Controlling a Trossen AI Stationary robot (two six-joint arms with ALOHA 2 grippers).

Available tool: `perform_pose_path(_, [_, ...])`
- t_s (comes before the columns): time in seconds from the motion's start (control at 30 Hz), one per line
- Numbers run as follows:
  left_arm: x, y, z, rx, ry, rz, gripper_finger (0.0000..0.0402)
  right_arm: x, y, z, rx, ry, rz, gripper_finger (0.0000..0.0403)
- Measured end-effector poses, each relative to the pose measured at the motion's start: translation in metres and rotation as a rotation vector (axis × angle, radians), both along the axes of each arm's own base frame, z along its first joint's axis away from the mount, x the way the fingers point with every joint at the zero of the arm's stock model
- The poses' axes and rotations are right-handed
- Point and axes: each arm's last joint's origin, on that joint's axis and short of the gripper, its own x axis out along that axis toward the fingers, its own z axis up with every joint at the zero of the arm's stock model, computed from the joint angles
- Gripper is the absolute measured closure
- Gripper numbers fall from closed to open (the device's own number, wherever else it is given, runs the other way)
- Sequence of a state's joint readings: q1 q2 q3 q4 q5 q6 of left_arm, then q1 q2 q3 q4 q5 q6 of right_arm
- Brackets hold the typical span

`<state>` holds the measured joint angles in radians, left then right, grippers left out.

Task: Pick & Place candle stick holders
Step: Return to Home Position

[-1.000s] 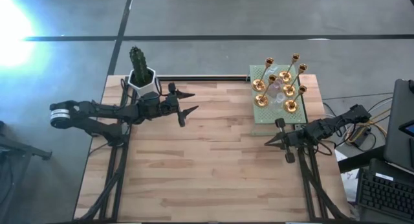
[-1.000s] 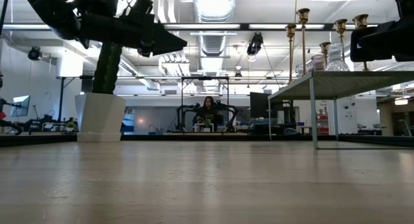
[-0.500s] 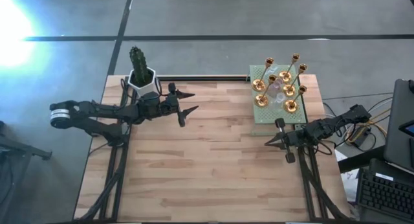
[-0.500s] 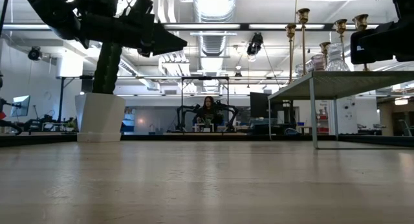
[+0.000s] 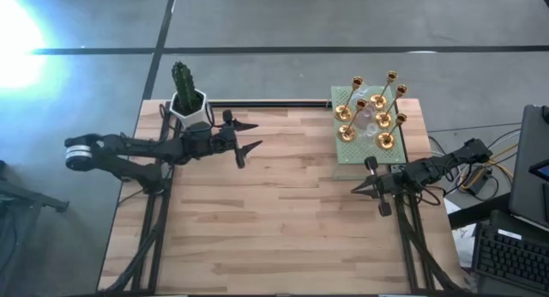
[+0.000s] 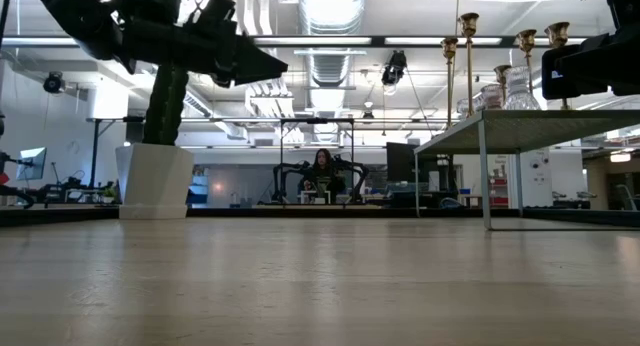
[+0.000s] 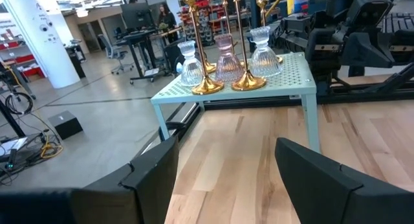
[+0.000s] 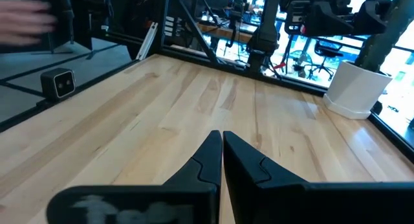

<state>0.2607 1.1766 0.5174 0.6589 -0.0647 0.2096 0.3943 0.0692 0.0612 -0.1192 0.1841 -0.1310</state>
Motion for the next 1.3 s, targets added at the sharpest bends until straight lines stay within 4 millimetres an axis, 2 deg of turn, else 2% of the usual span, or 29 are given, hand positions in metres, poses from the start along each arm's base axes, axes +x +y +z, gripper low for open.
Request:
perform_pose_path(0.13, [-0.015,-0.004,0.003,0.002,-0.007,0.0,0.014,0.0,0.0,0.0,0.001,-0.001,0.0,0.0394])
perform_pose_path(0.23, [-0.038,-0.01,0.003,-0.014,-0.056,-0.001,0.014,0.0,0.0,0.0,0.0,0.0,0.0,0.0394])
perform_pose_path(0.3, [-0.057,-0.017,0.002,-0.125,-0.145,-0.021,0.014,0.0,0.0,0.0,0.0,0.0,0.0,0.0394])
perform_pose_path(0.37, [-0.075,-0.025,-0.008,-0.228,-0.206,-0.066,0.014,0.0,0.0,0.0,0.0,0.0,0.0,0.0394])
perform_pose_path(0.43, [-0.088,-0.034,-0.02,-0.257,-0.222,-0.158,0.014,0.0,0.0,0.0,0.0,0.0,0.0,0.0394])
perform_pose_path(0.6, [-0.112,-0.058,-0.052,-0.195,-0.206,-0.497,0.014,0.0,0.0,0.0,0.0,0.0,-0.001,0.0394])
perform_pose_path(0.67, [-0.118,-0.061,-0.058,-0.192,-0.197,-0.538,0.014,0.0,0.0,0.0,0.0,-0.001,0.0,0.0394])
perform_pose_path(0.87, [-0.132,-0.063,-0.069,-0.177,-0.088,-0.517,0.014,0.0,0.0,0.0,-0.001,0.002,-0.001,0.0394])
perform_pose_path(1.0, [-0.14,-0.062,-0.071,-0.091,-0.085,-0.469,0.014,0.0,0.0,0.0,-0.002,0.004,-0.001,0.0394])
perform_pose_path(1.3, [-0.14,-0.059,-0.074,-0.082,-0.064,-0.392,0.014,0.0,0.0,0.0,-0.002,0.005,0.0,0.0394])
